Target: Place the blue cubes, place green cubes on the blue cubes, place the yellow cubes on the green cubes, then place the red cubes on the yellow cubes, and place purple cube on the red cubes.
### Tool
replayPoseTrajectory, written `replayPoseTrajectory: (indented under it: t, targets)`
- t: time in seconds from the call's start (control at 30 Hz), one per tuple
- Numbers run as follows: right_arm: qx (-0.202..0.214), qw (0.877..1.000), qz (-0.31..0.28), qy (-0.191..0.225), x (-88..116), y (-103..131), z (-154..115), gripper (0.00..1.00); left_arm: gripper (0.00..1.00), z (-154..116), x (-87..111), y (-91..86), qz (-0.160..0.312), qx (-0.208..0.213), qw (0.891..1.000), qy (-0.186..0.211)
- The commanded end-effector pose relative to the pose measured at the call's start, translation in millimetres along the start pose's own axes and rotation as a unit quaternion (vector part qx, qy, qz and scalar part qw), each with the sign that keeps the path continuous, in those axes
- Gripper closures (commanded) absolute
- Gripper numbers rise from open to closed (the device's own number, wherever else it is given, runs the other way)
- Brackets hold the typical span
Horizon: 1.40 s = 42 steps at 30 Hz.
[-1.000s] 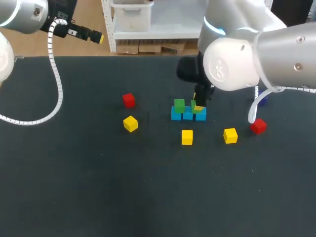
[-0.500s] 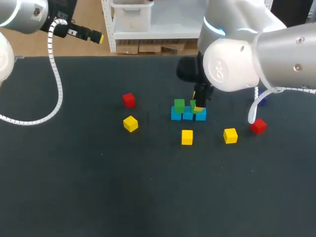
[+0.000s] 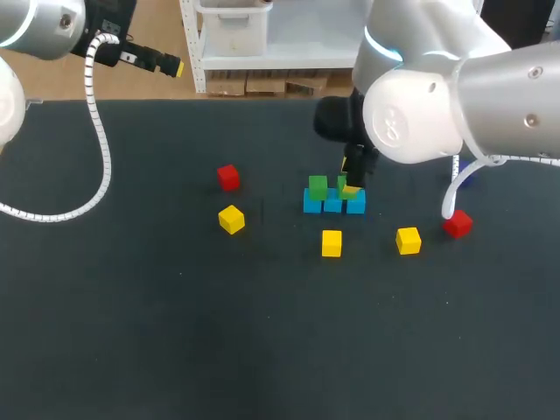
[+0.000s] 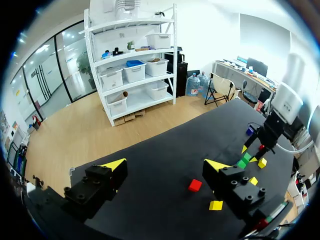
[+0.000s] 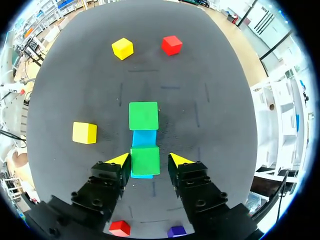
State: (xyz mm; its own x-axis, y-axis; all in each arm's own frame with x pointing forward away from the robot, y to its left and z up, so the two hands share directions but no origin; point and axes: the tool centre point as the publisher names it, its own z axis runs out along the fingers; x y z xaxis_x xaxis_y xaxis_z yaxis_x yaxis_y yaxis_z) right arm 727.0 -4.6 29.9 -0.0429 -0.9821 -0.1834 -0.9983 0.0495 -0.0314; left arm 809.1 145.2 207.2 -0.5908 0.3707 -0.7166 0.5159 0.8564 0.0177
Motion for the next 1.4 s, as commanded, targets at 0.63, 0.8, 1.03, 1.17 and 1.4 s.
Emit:
replayPoseTrajectory:
  t: [0.63,0.8,1.03,1.17,1.4]
  targets:
    - [-0.005,1.000,0.000,0.000,2.6,7.3,-2.9,0.63,0.00,1.0,-0.4,0.2,0.000,0.000,1.000,0.000]
    - [-0.005,1.000,-0.002,0.000,2.7,7.6,-2.3,0.62,0.00,1.0,-0.4,0.2,0.000,0.000,1.000,0.000]
    - [-0.004,1.000,-0.003,-0.001,2.8,7.7,-2.2,0.52,0.00,1.0,-0.4,0.2,0.000,0.000,1.000,0.000]
    - [-0.004,1.000,-0.005,-0.002,2.1,7.6,-2.1,0.51,0.00,1.0,-0.4,0.2,0.000,0.000,1.000,0.000]
    - [0.000,1.000,-0.009,0.000,2.2,7.6,-3.1,0.23,0.00,1.0,-0.4,0.2,0.000,0.000,1.000,0.000]
